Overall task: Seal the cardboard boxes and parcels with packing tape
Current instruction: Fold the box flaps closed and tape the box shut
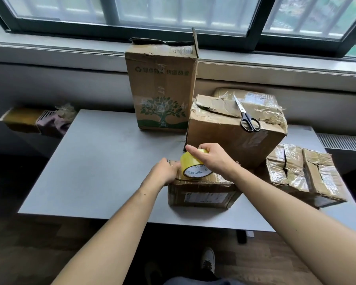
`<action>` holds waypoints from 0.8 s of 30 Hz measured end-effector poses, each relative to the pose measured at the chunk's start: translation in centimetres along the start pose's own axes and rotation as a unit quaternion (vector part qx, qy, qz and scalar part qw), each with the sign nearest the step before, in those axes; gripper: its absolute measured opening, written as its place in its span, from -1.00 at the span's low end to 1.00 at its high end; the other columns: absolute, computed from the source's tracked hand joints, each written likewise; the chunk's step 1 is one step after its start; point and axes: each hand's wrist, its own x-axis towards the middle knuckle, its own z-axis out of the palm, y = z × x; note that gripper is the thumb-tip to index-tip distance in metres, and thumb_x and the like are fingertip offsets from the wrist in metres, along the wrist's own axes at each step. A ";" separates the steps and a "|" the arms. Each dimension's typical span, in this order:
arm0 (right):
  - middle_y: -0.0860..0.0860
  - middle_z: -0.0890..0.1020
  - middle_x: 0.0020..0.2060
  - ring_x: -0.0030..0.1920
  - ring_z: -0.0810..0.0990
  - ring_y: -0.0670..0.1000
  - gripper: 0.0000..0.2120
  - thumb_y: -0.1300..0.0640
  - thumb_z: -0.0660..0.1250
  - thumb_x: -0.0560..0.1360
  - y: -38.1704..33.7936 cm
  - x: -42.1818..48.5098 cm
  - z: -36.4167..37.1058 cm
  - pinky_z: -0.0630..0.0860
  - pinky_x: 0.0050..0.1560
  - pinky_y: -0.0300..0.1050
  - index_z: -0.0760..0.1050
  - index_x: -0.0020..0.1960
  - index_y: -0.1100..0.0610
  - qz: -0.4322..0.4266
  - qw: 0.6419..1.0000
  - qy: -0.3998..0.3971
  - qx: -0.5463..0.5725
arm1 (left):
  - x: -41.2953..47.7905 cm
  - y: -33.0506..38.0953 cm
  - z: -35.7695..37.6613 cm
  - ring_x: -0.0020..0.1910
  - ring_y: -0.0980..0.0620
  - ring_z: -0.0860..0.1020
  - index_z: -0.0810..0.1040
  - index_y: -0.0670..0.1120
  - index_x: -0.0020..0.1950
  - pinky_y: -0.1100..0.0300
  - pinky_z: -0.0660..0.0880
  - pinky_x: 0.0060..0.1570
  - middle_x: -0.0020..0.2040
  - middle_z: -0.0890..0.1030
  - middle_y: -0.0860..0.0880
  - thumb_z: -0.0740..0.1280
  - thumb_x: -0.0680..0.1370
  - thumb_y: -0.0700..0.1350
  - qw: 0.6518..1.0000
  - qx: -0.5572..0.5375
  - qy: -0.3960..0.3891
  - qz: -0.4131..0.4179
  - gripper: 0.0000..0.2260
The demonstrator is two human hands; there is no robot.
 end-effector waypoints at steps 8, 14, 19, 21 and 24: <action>0.07 0.27 -0.35 -0.36 0.25 -0.04 -0.48 -0.32 0.36 0.49 2.0 -0.3 -0.8 0.18 -0.32 -0.12 0.42 -0.26 0.15 -0.003 0.997 -0.005 0.076 | -1.1 1.0 0.1 0.30 -0.22 0.46 0.30 -0.17 0.43 0.06 0.44 0.12 0.37 0.44 -0.21 0.17 0.65 -0.04 0.994 0.104 0.012 0.025 -0.62; 0.08 0.33 -0.32 -0.28 0.30 0.04 -0.39 -0.46 0.35 0.38 2.4 0.1 -0.9 0.22 -0.22 -0.06 0.49 -0.19 0.13 0.000 0.994 -0.019 0.106 | -0.7 1.1 -3.0 0.46 -0.02 0.32 0.18 0.03 0.57 0.06 0.33 0.41 0.53 0.26 0.04 0.29 0.62 -0.06 0.967 0.085 -0.162 0.177 -0.45; 0.09 0.45 -0.29 -0.25 0.43 0.03 -0.16 -0.51 0.37 0.31 2.9 0.3 -0.8 0.33 -0.14 -0.05 0.55 -0.12 0.34 0.004 0.991 -0.031 0.129 | 0.1 0.5 -1.2 0.23 0.01 0.44 0.33 0.21 0.30 -0.07 0.45 0.25 0.19 0.49 0.12 0.54 0.15 0.35 0.915 0.290 -0.110 0.257 -0.20; 0.09 0.47 -0.29 -0.24 0.47 0.02 -0.20 -0.46 0.38 0.33 3.0 0.2 -0.7 0.36 -0.15 -0.10 0.54 -0.11 0.36 0.008 0.988 -0.031 0.153 | 0.5 0.1 0.1 0.10 -0.01 0.47 0.37 0.19 0.20 -0.05 0.51 0.08 0.07 0.52 0.11 0.50 0.17 0.36 0.905 0.321 -0.034 0.276 -0.31; 0.14 0.44 -0.31 -0.25 0.46 0.10 -0.32 -0.47 0.41 0.28 2.9 0.1 -0.2 0.35 -0.23 -0.09 0.49 -0.22 0.19 0.028 0.979 -0.013 0.203 | 1.3 -0.3 0.2 -0.05 -0.04 0.49 0.38 0.14 0.08 0.01 0.53 -0.11 -0.05 0.52 0.10 0.46 0.23 0.28 0.897 0.325 0.001 0.301 -0.47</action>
